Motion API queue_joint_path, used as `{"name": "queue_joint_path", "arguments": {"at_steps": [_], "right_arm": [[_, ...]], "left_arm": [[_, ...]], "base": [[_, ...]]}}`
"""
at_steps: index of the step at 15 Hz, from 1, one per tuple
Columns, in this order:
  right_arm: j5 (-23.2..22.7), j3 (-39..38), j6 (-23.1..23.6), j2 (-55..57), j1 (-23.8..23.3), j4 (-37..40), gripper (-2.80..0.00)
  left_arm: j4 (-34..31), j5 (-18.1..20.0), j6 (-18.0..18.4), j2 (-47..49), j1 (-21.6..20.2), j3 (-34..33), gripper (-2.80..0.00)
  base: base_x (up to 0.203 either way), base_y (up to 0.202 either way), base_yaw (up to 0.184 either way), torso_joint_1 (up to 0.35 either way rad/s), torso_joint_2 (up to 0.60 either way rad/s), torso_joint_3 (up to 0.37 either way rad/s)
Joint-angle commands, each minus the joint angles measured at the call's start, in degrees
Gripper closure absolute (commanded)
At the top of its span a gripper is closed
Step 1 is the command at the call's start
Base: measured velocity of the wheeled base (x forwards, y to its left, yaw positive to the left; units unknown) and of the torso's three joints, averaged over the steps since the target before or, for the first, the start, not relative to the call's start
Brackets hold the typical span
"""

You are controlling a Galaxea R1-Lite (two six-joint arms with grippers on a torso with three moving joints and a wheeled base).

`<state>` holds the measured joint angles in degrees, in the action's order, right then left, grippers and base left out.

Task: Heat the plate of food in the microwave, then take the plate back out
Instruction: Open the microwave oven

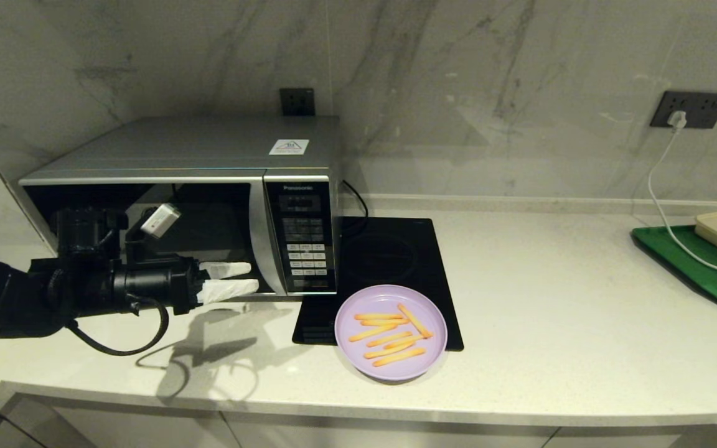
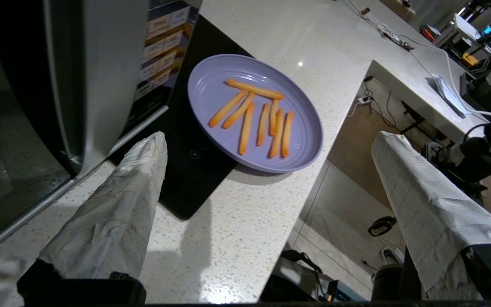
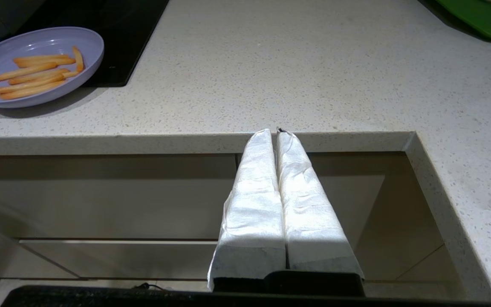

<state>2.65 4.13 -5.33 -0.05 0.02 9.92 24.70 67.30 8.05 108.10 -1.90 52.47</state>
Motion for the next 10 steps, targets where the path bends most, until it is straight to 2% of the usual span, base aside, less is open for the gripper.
{"name": "queue_joint_path", "arguments": {"at_steps": [1, 6, 10], "right_arm": [[0.0, 0.0, 0.0, 0.0, 0.0, 0.1, 0.00], [0.0, 0.0, 0.0, 0.0, 0.1, 0.1, 0.00], [0.0, 0.0, 0.1, 0.0, 0.0, 0.1, 0.00]], "left_arm": [[0.3, -0.2, 0.1, 3.7, 0.1, 2.5, -2.80], [0.5, -0.8, 0.8, 5.2, 0.0, 5.0, -2.80], [2.7, -3.6, 2.9, 5.4, -0.2, 5.3, -2.80]], "base": [[0.000, 0.000, 0.000, 0.000, 0.00, 0.000], [0.000, 0.000, 0.000, 0.000, 0.00, 0.000], [0.000, 0.000, 0.000, 0.000, 0.00, 0.000]]}}
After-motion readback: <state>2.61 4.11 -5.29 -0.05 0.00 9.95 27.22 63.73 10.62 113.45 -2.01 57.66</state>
